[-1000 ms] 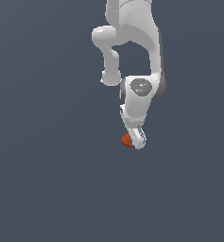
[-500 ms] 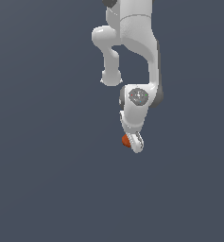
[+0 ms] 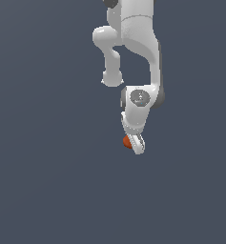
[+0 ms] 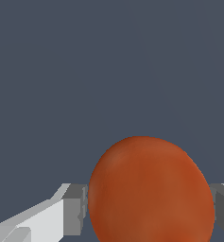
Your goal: Pick up the object and move it to a goal position.
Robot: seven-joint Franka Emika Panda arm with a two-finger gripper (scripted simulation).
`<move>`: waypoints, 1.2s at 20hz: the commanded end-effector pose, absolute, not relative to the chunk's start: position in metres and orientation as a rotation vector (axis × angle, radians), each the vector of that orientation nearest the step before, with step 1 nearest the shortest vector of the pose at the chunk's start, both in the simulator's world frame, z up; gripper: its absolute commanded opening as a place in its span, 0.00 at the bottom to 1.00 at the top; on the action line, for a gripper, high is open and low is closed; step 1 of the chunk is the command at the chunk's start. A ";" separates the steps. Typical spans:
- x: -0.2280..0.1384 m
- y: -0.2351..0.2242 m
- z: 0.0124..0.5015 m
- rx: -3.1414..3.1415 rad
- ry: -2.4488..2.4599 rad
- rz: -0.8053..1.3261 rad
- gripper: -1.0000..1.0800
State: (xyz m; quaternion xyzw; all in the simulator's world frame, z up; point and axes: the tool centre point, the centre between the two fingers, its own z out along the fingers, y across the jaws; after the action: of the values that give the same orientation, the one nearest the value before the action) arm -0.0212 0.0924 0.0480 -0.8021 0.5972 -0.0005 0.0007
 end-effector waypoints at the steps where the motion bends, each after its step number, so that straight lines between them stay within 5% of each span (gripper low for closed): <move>1: -0.022 0.092 0.047 -2.520 1.876 0.000 0.00; 24: 0.019 0.167 0.116 -2.520 1.877 -0.001 0.00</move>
State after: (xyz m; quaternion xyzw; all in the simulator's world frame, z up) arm 0.0158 0.1632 0.1119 -0.8024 0.5968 0.0000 -0.0006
